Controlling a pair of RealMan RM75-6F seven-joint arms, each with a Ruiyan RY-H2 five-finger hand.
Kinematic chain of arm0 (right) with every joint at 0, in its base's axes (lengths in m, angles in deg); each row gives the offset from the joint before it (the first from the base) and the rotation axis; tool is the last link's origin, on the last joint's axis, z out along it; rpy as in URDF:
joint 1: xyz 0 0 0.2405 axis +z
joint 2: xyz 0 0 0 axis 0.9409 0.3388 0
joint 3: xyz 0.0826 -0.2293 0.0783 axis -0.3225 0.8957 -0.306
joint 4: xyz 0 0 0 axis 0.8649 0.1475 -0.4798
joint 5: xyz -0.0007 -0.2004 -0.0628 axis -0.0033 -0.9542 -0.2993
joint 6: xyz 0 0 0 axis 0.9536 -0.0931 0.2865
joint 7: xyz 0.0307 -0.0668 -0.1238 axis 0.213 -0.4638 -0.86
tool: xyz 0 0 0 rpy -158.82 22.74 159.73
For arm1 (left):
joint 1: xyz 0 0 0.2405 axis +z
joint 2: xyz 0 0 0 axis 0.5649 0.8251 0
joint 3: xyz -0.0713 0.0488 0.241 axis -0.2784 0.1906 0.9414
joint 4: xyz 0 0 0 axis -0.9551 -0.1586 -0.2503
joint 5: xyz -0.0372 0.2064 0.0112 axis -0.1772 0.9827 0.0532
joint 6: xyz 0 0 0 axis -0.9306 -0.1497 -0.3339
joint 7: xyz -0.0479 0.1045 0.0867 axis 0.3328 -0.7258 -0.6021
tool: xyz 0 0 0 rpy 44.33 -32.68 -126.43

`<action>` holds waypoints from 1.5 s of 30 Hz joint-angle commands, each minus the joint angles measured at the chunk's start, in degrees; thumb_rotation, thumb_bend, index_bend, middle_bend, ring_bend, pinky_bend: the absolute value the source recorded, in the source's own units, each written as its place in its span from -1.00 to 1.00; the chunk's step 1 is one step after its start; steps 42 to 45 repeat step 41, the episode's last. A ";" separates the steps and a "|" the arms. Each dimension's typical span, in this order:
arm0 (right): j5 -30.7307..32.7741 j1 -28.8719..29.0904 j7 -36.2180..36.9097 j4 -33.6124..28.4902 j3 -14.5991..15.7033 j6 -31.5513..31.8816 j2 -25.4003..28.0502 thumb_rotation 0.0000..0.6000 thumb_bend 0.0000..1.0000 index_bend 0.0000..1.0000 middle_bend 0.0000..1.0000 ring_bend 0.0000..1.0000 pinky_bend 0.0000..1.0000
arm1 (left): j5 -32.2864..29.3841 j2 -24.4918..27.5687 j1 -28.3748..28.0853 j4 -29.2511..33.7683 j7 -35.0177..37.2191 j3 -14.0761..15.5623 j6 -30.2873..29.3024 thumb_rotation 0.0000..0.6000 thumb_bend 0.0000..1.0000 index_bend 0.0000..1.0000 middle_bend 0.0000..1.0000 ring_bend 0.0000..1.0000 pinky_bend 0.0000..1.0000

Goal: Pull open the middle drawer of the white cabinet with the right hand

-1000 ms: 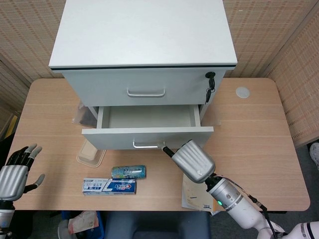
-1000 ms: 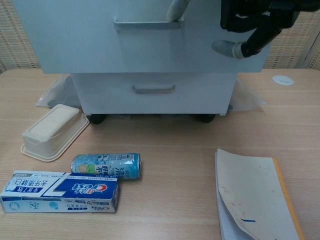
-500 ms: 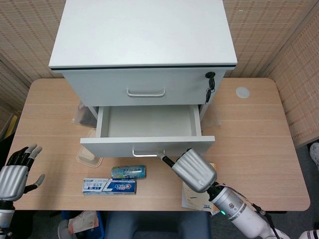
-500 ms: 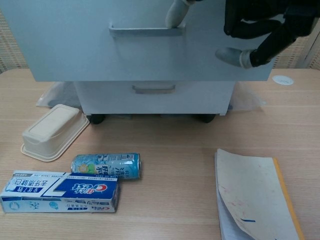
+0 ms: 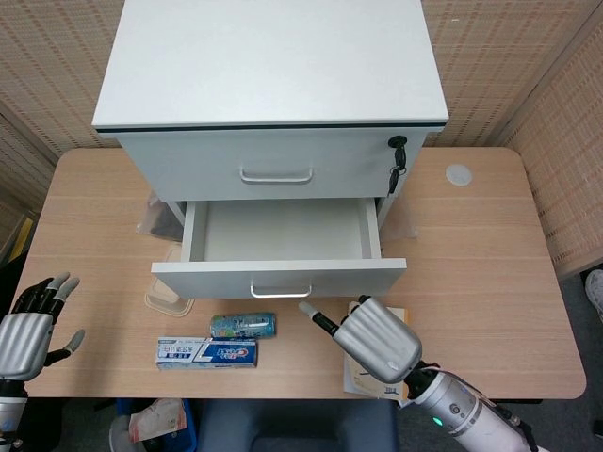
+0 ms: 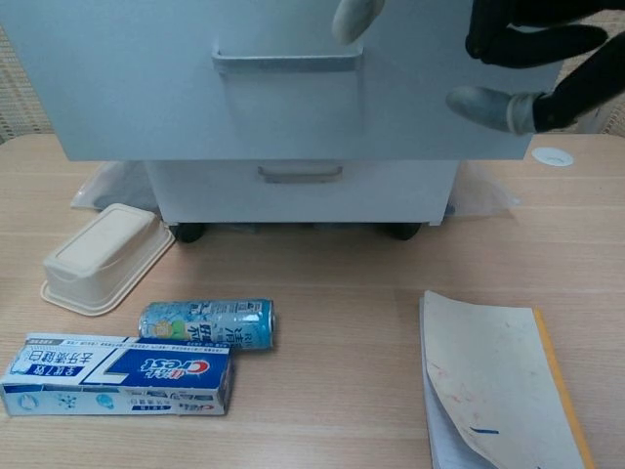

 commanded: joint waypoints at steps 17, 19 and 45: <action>-1.81 -22.03 21.37 18.18 3.69 20.63 7.85 1.00 -0.30 -0.62 -0.06 -0.19 0.21 | -0.35 -0.19 -0.86 0.58 0.41 -0.42 1.09 1.00 -0.48 -0.77 -0.77 -0.80 -0.72; 0.39 -23.12 23.68 20.44 3.30 20.71 7.62 1.00 -0.32 -0.68 -0.21 -0.38 0.01 | -0.42 -0.20 -0.97 0.93 0.51 -0.43 1.31 1.00 -0.48 -0.78 -0.77 -0.80 -0.72; 5.42 -32.19 44.60 41.97 0.54 21.07 -3.42 1.00 -0.40 -0.75 -0.35 -0.53 -0.22 | 0.89 -2.98 0.54 -0.18 1.72 0.57 -1.19 1.00 -0.47 -0.78 -0.77 -0.80 -0.72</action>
